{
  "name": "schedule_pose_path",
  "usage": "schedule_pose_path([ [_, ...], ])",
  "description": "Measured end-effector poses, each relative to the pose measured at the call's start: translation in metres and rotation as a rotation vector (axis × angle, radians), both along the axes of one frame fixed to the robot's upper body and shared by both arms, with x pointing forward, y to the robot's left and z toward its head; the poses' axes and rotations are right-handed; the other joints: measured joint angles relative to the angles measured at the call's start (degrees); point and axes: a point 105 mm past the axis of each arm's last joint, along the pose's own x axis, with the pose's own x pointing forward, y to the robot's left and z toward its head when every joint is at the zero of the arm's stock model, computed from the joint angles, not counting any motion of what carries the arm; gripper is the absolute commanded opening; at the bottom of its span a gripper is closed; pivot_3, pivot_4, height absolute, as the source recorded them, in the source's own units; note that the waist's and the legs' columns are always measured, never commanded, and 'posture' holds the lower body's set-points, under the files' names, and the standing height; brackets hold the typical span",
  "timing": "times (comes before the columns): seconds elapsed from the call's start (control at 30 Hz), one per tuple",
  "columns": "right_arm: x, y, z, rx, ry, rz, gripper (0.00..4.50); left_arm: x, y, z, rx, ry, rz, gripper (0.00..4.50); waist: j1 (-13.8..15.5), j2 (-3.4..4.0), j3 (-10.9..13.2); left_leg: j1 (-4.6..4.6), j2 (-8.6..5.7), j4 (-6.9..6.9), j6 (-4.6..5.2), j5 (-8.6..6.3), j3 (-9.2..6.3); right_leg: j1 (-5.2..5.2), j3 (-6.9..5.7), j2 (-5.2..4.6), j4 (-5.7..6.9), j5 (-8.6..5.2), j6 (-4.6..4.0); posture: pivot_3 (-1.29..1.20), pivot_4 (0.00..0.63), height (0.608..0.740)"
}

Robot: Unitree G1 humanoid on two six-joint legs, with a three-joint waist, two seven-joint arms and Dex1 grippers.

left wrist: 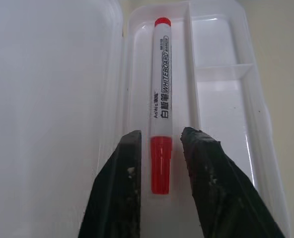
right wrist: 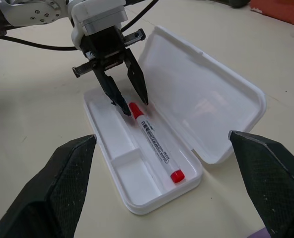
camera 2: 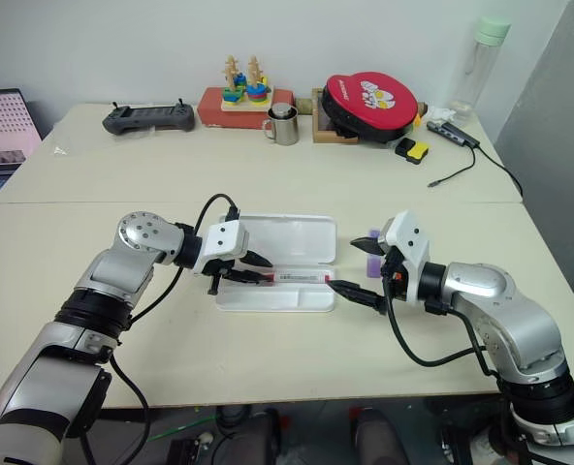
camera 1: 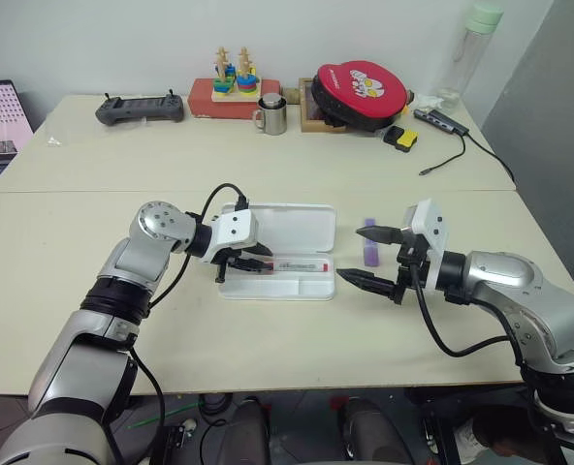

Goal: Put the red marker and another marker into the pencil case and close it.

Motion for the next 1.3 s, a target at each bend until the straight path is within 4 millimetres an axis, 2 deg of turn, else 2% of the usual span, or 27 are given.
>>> schedule_pose_path([
  [0.17, 0.009, -0.004, -0.003, -0.001, 0.008, -0.087, 4.5, -0.001, -0.002, 0.003, -0.028, 0.015, 0.011, 2.99, 0.0, 0.0, 0.0, 0.0, 0.0, 0.01, 0.0, 0.0, -0.01, 0.0, 0.0, 0.0, 0.01, 0.0, 0.0, 0.0, 0.15, 0.74],
  [0.27, 0.037, -0.023, -0.019, -0.032, 0.073, -0.327, 4.5, -0.01, -0.016, 0.021, -0.17, 0.033, -0.002, 3.56, 0.0, 0.0, 0.0, 0.0, 0.0, 0.03, 0.0, 0.0, -0.01, 0.01, 0.0, 0.0, 0.04, 0.02, -0.02, 0.0, 0.15, 0.74],
  [0.4, 0.055, -0.032, -0.028, -0.025, 0.118, -0.509, 4.5, -0.018, -0.027, 0.04, -0.32, 0.052, 0.004, 4.17, -0.1, 0.01, 0.0, 0.02, 0.0, 0.02, 0.0, 0.0, -0.04, 0.01, 0.01, 0.0, 0.07, 0.02, -0.04, 0.0, 0.15, 0.74],
  [0.43, 0.062, -0.033, -0.032, -0.028, 0.133, -0.583, 4.5, -0.021, -0.035, 0.045, -0.371, 0.061, 0.006, 4.34, -0.1, 0.0, 0.0, 0.01, 0.0, 0.02, 0.0, 0.01, -0.04, 0.01, -0.01, 0.0, 0.07, 0.03, -0.04, 0.0, 0.15, 0.74],
  [0.6, 0.07, -0.03, -0.05, -0.033, 0.195, -0.723, 4.5, -0.02, -0.039, 0.04, -0.404, 0.069, 0.073, 4.43, -0.1, 0.0, 0.0, 0.02, 0.0, 0.02, 0.0, 0.01, -0.04, 0.02, 0.0, 0.01, 0.07, 0.04, -0.05, 0.0, 0.15, 0.74],
  [0.67, 0.071, -0.025, -0.059, -0.021, 0.231, -0.754, 4.5, -0.02, -0.044, 0.042, -0.435, 0.074, 0.092, 4.43, -0.1, 0.0, 0.0, 0.02, 0.0, 0.02, 0.0, 0.01, -0.04, 0.02, 0.0, 0.0, 0.07, 0.04, -0.06, 0.0, 0.15, 0.74],
  [0.73, 0.069, -0.022, -0.076, -0.074, 0.264, -0.776, 4.5, -0.021, -0.051, 0.047, -0.465, 0.063, 0.082, 4.43, 0.0, 0.0, 0.0, 0.02, -0.01, 0.02, 0.0, 0.01, -0.04, 0.03, 0.0, 0.0, 0.06, 0.06, -0.09, 0.0, 0.15, 0.74],
  [0.77, 0.07, -0.023, -0.077, -0.083, 0.254, -0.782, 4.5, -0.02, -0.051, 0.048, -0.471, 0.053, 0.094, 4.43, 0.0, 0.01, 0.0, 0.03, -0.01, 0.02, 0.0, 0.01, -0.03, 0.04, 0.0, 0.0, 0.06, 0.08, -0.11, 0.0, 0.15, 0.74],
  [0.87, 0.071, -0.027, -0.078, -0.099, 0.24, -0.796, 4.01, -0.017, -0.053, 0.053, -0.501, 0.034, 0.115, 4.5, 0.2, 0.0, 0.0, 0.07, -0.01, 0.05, 0.01, 0.01, -0.05, 0.1, -0.01, 0.0, 0.05, 0.05, 0.01, 0.0, 0.15, 0.74],
  [0.97, 0.073, -0.031, -0.078, -0.108, 0.23, -0.806, 3.23, -0.015, -0.054, 0.054, -0.511, 0.028, 0.123, 4.5, 0.3, 0.0, 0.0, 0.08, -0.01, 0.09, 0.01, 0.01, -0.05, 0.12, 0.0, 0.0, 0.04, 0.09, 0.08, 0.0, 0.15, 0.74],
  [1.1, 0.075, -0.032, -0.078, -0.106, 0.224, -0.809, 2.45, -0.015, -0.055, 0.054, -0.516, 0.027, 0.124, 4.5, 0.3, 0.0, 0.0, 0.08, -0.01, 0.1, 0.03, 0.03, -0.05, 0.13, -0.01, 0.0, 0.04, 0.1, 0.1, 0.0, 0.15, 0.74],
  [1.27, 0.078, -0.038, -0.077, -0.084, 0.234, -0.835, 1.12, -0.013, -0.06, 0.064, -0.545, 0.01, 0.116, 4.5, 0.4, 0.0, 0.0, 0.08, -0.01, 0.1, 0.03, 0.03, -0.05, 0.13, 0.0, 0.0, 0.03, 0.1, 0.09, 0.0, 0.15, 0.74],
  [1.3, 0.078, -0.038, -0.077, -0.081, 0.235, -0.838, 1.07, -0.013, -0.06, 0.065, -0.548, 0.008, 0.117, 4.5, 0.4, 0.0, 0.0, 0.08, -0.01, 0.1, 0.03, 0.03, -0.05, 0.13, 0.0, 0.0, 0.03, 0.1, 0.09, 0.0, 0.15, 0.74],
])
